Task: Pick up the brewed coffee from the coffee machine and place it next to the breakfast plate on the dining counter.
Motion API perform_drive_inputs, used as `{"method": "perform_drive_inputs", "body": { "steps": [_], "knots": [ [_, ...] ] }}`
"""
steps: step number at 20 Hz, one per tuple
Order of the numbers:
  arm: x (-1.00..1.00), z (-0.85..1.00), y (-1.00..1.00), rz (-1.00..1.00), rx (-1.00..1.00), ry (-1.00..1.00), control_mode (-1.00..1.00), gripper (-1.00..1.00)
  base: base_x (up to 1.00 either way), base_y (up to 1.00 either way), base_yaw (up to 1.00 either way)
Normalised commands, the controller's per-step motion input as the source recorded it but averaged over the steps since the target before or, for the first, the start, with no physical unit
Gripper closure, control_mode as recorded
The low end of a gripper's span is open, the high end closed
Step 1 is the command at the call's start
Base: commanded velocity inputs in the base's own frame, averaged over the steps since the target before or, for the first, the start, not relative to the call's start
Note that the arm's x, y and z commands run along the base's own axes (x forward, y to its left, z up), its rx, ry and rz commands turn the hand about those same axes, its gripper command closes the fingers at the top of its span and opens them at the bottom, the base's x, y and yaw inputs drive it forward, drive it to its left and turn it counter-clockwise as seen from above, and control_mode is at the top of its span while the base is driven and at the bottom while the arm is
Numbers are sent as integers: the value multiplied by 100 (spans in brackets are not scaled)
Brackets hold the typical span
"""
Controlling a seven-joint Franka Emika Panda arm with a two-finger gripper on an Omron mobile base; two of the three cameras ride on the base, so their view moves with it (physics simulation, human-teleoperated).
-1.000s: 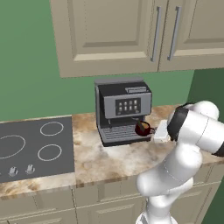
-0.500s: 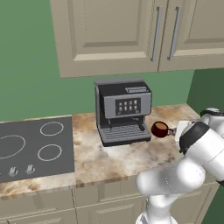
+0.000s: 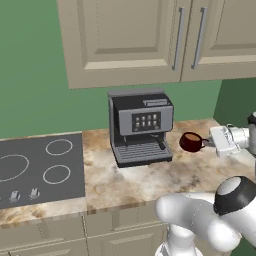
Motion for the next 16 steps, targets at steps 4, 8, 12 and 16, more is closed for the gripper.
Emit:
{"method": "perform_drive_inputs", "body": {
  "steps": [4,8,12,16],
  "knots": [
    [-74,47,48,18,-6,0,-100,100,0,0,0],
    [-76,31,56,17,-9,0,-100,100,0,0,0],
    [-35,20,45,9,-8,0,-100,100,0,0,0],
    [-28,24,12,0,-3,0,-100,100,0,0,0]
  ]
}}
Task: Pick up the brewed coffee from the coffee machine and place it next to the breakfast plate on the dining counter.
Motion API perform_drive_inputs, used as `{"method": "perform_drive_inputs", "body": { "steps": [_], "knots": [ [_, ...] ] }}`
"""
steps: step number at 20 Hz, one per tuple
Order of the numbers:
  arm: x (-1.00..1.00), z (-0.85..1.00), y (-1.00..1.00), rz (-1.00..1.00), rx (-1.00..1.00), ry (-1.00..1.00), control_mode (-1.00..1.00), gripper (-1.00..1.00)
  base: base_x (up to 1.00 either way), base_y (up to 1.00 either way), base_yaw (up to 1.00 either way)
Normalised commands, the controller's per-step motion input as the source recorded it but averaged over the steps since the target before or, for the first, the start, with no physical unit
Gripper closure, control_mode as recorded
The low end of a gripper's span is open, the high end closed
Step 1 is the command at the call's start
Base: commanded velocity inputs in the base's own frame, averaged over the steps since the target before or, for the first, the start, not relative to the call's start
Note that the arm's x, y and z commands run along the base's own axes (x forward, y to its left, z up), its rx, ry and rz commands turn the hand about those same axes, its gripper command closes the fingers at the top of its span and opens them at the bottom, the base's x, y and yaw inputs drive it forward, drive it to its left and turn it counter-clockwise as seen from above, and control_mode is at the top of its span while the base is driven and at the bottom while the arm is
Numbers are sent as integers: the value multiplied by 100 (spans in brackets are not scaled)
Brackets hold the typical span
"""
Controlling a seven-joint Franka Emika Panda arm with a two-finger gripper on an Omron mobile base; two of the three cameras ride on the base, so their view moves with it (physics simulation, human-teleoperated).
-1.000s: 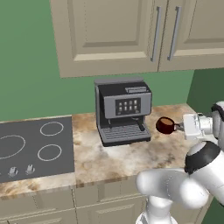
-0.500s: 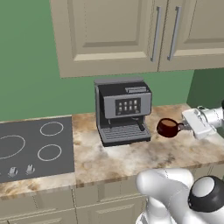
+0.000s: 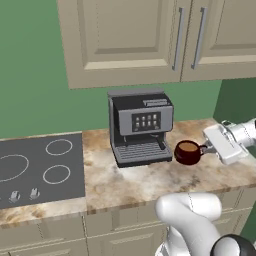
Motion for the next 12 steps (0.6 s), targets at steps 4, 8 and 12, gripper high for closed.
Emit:
{"method": "perform_drive_inputs", "body": {
  "steps": [4,8,12],
  "knots": [
    [-31,38,1,0,0,0,-100,100,0,0,0],
    [-33,38,0,0,0,-2,-100,100,0,0,0],
    [-23,9,0,0,-1,-4,100,100,-31,4,1]
  ]
}}
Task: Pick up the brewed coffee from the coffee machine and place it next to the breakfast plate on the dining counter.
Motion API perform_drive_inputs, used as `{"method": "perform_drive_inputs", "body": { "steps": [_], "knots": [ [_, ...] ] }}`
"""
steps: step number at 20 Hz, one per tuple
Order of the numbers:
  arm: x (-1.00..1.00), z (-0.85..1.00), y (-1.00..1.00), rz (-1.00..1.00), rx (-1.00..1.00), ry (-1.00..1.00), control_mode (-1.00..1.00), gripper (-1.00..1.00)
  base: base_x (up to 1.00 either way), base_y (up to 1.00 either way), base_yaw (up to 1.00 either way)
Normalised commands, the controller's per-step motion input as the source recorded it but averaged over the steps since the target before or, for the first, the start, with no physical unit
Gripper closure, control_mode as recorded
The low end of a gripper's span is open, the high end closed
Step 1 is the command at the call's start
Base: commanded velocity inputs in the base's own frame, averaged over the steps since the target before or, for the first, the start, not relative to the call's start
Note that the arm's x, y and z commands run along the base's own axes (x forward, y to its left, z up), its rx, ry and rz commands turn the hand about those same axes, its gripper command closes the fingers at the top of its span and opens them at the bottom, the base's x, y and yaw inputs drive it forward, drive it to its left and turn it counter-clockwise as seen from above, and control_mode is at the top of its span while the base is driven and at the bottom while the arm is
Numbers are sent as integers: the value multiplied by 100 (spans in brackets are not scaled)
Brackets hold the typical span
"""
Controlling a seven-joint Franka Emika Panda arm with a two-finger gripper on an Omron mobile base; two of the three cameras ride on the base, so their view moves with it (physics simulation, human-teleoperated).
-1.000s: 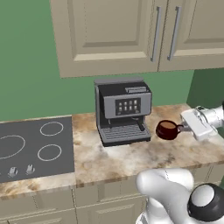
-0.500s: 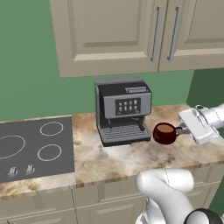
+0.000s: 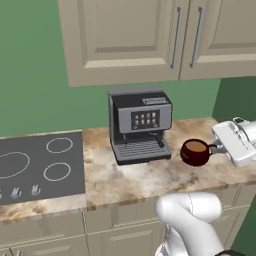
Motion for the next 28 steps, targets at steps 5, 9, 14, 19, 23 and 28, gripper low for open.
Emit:
{"method": "perform_drive_inputs", "body": {
  "steps": [5,9,14,19,23,28],
  "knots": [
    [0,0,0,0,0,0,100,100,-65,57,31],
    [0,0,0,0,0,0,100,100,-16,84,76],
    [0,0,0,0,0,0,100,100,-18,26,99],
    [0,0,0,0,0,0,100,100,-12,1,100],
    [0,0,0,0,0,0,100,100,-8,0,100],
    [0,0,0,0,0,0,100,100,-2,0,100]
  ]
}}
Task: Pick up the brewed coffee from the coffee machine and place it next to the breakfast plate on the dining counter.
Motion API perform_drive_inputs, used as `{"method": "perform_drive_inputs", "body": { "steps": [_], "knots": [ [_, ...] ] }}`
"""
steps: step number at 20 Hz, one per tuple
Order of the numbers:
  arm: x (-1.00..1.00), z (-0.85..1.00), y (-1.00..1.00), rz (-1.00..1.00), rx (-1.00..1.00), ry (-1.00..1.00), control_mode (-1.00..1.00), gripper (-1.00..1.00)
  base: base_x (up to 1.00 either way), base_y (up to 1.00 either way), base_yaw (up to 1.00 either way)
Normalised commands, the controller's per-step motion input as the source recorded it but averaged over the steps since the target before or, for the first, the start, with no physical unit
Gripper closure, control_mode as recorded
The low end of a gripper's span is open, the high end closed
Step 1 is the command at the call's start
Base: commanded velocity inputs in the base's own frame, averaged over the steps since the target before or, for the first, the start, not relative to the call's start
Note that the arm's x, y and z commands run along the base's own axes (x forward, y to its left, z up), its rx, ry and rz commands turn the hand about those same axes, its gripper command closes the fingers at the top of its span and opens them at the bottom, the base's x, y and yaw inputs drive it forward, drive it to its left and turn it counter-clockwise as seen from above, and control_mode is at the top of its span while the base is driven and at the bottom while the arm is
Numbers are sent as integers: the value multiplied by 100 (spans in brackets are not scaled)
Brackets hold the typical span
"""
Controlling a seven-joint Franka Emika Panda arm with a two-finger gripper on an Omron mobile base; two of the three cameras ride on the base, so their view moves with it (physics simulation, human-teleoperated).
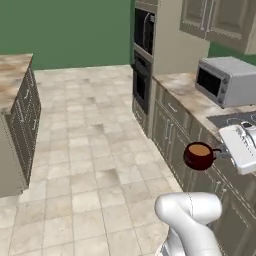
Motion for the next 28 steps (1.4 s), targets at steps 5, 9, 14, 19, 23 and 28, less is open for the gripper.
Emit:
{"method": "perform_drive_inputs", "body": {
  "steps": [5,9,14,19,23,28],
  "knots": [
    [0,0,0,0,0,0,100,100,10,13,87],
    [0,0,0,0,0,0,100,100,59,46,63],
    [0,0,0,0,0,0,100,100,99,65,45],
    [0,0,0,0,0,0,100,100,100,80,33],
    [0,0,0,0,0,0,100,100,100,88,23],
    [0,0,0,0,0,0,100,100,100,79,20]
  ]
}}
